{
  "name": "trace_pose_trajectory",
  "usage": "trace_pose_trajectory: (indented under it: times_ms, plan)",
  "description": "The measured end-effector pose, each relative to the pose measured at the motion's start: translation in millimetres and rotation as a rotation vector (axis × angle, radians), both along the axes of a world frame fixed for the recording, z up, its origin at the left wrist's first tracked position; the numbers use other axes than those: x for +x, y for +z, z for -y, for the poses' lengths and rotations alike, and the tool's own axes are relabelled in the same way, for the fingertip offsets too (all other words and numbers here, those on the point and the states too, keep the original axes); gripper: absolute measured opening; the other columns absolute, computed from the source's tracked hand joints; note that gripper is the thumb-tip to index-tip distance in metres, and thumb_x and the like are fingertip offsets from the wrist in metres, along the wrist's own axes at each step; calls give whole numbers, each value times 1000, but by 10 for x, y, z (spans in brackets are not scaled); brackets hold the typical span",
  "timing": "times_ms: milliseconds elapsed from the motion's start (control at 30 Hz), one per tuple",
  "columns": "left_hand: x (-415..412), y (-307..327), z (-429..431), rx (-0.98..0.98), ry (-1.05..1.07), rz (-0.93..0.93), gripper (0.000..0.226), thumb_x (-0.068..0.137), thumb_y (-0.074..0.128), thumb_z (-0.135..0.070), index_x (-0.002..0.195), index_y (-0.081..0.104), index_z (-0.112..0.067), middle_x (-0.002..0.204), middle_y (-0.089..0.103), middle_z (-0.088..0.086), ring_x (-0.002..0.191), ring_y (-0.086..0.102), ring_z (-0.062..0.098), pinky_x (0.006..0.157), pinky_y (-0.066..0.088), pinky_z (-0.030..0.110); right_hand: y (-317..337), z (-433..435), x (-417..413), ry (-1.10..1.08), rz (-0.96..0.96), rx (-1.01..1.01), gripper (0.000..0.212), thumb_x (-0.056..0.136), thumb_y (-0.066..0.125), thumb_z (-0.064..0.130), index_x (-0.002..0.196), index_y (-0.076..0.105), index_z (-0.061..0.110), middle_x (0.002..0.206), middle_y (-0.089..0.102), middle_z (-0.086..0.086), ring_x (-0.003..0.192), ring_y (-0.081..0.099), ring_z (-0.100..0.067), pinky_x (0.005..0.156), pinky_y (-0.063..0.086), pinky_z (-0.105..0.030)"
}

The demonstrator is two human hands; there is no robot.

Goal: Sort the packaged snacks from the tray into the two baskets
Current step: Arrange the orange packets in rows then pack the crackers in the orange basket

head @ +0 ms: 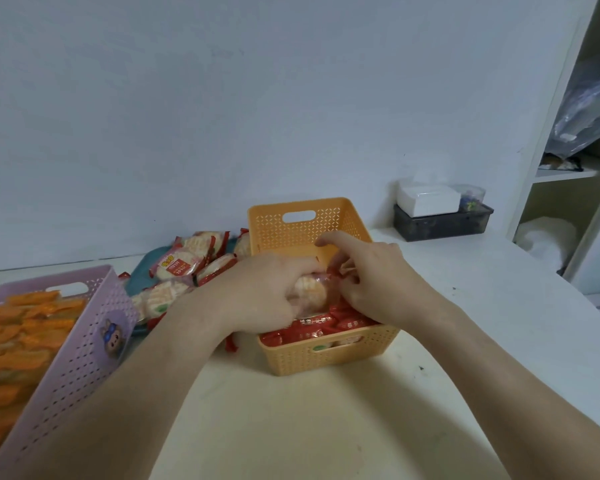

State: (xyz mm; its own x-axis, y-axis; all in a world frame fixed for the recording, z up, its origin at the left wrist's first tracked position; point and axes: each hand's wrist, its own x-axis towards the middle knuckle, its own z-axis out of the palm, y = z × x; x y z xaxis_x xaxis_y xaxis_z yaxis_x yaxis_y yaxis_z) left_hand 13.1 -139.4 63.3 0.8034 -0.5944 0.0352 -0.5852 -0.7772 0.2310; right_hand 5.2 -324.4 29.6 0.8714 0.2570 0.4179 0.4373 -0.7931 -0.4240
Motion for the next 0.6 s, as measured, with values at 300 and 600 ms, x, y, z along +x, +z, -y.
trace_pose_trajectory:
  times_ms: [300,600]
  plan:
    - [-45,-214,-43,231,-44,160,44,93,23,-64,95,53,-33,84,61,-11,80,58,14,74,49,40,54,-59,-24,108,-20,-110,59,75,56,7,127,41,31,78,61,15,73,54,-5,84,41,-33]
    - [-82,-235,71,255,-40,236,57,92,27,-67,134,40,-32,132,55,-5,110,57,22,70,39,33,421,-194,287,-40,-344,-74,26,94,51,26,117,60,17,83,70,5,86,65,-9,81,48,-29]
